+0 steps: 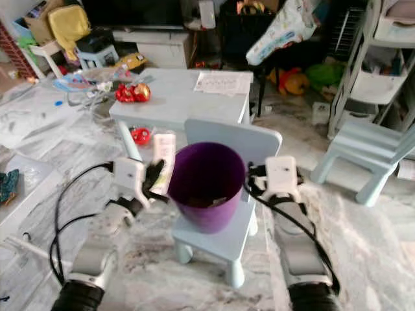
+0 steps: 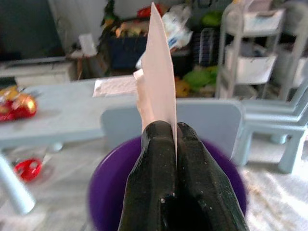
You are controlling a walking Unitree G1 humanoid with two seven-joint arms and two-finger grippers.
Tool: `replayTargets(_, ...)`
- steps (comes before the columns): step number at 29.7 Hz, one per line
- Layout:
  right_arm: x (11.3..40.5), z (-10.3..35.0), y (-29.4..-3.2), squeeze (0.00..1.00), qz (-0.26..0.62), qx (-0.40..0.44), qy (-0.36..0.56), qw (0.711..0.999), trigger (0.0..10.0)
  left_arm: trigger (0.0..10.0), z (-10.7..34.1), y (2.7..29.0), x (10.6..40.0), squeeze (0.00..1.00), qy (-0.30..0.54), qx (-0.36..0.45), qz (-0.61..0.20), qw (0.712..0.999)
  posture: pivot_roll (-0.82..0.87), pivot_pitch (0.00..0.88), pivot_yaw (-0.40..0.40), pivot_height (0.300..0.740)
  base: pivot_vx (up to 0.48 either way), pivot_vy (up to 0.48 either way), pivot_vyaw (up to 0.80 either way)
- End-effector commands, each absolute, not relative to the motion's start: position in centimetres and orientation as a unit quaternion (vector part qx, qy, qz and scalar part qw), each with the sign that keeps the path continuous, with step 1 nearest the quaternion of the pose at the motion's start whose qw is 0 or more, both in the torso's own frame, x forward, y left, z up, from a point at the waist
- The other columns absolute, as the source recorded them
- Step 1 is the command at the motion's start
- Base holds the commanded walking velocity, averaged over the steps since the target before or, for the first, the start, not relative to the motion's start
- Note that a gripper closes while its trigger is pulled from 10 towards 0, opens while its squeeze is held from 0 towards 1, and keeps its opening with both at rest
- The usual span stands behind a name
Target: Picking trash to rubbish bin
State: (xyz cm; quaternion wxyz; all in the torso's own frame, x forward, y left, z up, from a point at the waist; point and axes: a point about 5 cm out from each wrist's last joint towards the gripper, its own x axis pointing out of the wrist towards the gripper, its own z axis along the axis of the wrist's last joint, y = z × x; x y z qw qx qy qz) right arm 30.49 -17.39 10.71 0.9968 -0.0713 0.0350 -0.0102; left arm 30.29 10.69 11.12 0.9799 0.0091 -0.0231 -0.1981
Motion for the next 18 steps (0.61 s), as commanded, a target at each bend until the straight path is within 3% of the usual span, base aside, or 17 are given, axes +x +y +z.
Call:
replayTargets(1,30.61,10.88,-16.40,0.00,0.004,-0.061,0.032,0.998,10.0,10.0,10.95,11.79,30.34,0.00,-0.019,0.016,-0.181,0.983,-0.08,0.042,0.073,0.740,0.000,0.000,-0.51)
replayTargets(7,30.66,10.94,-16.37,0.00,0.005,-0.062,0.029,0.998,10.0,10.0,11.12,11.91,30.48,0.00,-0.023,0.012,-0.184,0.983,-0.08,0.041,0.075,0.740,0.000,0.000,-0.28)
replayTargets(18,30.71,10.94,-16.17,0.00,0.007,-0.059,0.028,0.998,10.0,10.0,11.19,12.08,30.55,0.00,-0.025,0.015,-0.185,0.982,-0.07,0.042,0.080,0.740,0.412,0.000,0.00)
